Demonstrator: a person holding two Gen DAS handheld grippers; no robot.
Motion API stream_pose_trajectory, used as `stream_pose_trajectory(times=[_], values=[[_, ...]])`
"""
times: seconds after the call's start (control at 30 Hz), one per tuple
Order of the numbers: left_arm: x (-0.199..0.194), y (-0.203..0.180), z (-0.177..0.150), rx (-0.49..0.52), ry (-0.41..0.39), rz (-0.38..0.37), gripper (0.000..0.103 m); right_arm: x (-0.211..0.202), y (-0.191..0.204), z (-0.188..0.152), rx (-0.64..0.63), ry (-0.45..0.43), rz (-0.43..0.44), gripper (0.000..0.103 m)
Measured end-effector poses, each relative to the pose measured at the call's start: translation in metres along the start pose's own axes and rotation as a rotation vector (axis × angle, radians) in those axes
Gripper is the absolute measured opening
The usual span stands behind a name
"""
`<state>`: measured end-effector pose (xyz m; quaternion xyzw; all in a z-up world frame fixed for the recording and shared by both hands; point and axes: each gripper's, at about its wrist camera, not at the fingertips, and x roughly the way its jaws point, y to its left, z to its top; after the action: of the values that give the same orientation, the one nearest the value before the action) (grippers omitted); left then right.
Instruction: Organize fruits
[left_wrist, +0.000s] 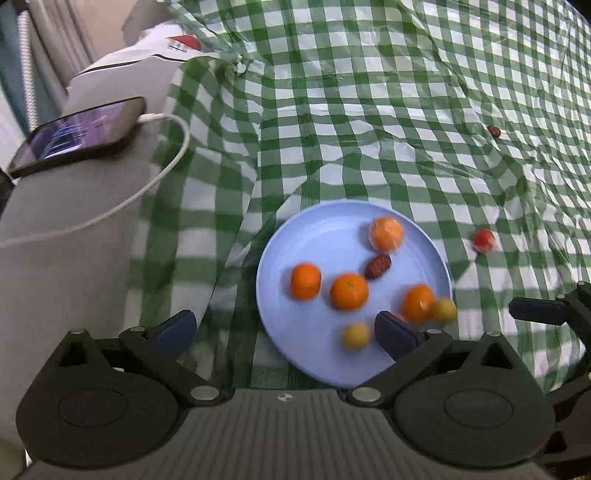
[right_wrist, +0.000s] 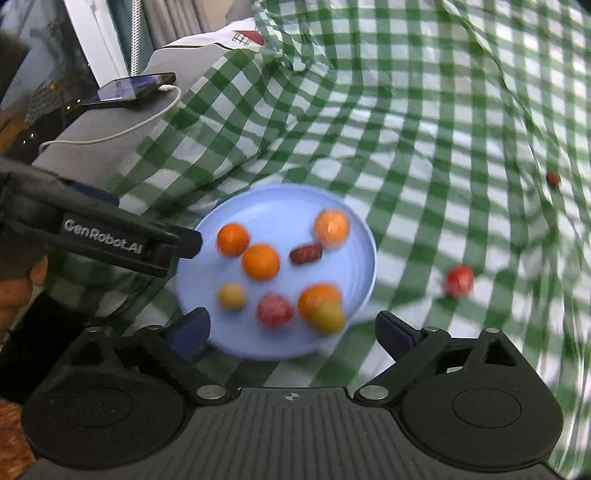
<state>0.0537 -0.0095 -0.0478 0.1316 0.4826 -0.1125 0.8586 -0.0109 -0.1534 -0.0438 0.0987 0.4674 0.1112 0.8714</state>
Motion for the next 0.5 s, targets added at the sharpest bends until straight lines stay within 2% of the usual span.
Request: stream_pose_trajectory(times=[0.27, 0.5], values=[[-0.045, -0.006, -0.035, -0.024, -0.038, 0.01, 0.103, -0.05, 0.011, -0.016, -0.014, -0.094, -0.061, 0.1], [-0.073, -0.016, -0.05, -0.012, -0.082, 0.019, 0.103, -0.081, 0.014, -0.037, -0.018, -0.155, -0.098, 0.1]])
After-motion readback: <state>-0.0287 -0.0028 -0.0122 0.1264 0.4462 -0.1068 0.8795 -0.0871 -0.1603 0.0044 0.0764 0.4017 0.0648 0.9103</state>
